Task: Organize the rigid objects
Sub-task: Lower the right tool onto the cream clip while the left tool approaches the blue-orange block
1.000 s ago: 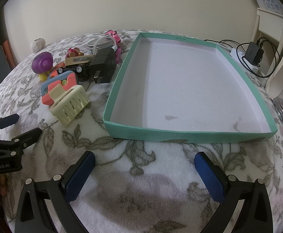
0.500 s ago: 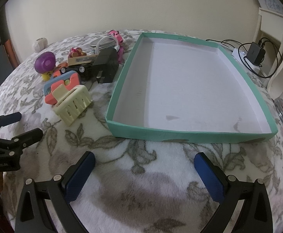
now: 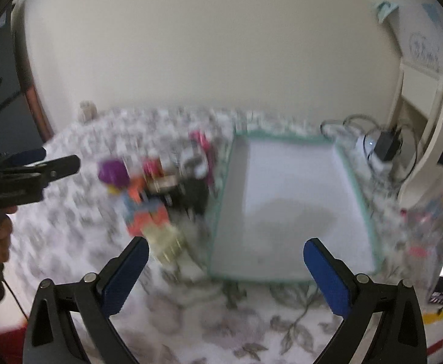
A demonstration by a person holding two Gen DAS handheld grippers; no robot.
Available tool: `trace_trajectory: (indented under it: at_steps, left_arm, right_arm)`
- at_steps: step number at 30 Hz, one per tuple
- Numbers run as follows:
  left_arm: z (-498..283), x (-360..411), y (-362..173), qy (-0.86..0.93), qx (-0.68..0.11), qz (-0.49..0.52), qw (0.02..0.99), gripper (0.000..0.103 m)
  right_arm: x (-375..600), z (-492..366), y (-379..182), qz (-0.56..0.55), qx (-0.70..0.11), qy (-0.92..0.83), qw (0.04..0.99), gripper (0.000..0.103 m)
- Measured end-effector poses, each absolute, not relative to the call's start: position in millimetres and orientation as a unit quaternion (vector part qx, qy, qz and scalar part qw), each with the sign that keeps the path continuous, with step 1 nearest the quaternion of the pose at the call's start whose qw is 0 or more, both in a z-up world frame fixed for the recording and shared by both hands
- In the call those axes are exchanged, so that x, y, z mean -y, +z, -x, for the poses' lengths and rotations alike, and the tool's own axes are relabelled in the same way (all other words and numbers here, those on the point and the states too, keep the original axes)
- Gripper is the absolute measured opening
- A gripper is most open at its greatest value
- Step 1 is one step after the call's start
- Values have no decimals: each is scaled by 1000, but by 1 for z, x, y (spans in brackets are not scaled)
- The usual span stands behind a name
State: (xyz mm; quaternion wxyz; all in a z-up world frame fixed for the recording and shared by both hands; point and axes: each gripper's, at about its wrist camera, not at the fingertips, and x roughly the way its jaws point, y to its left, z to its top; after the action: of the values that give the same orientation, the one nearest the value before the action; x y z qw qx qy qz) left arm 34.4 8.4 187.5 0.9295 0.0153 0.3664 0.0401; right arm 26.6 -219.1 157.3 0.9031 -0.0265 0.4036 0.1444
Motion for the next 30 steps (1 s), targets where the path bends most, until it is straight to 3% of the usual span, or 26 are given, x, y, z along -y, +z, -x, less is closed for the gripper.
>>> trace_trajectory:
  at_steps: [4, 10, 30]
  left_arm:
    - [-49, -3, 219, 61, -393, -13, 917, 103]
    - [-66, -16, 216, 127, -430, 42, 893, 103]
    - [-78, -83, 103, 202, -551, 169, 792, 103]
  right_arm:
    - [207, -42, 201, 35, -401, 139, 905, 103]
    - [180, -65, 211, 46, -435, 134, 889, 103]
    - [128, -95, 90, 26, -567, 135, 812, 103]
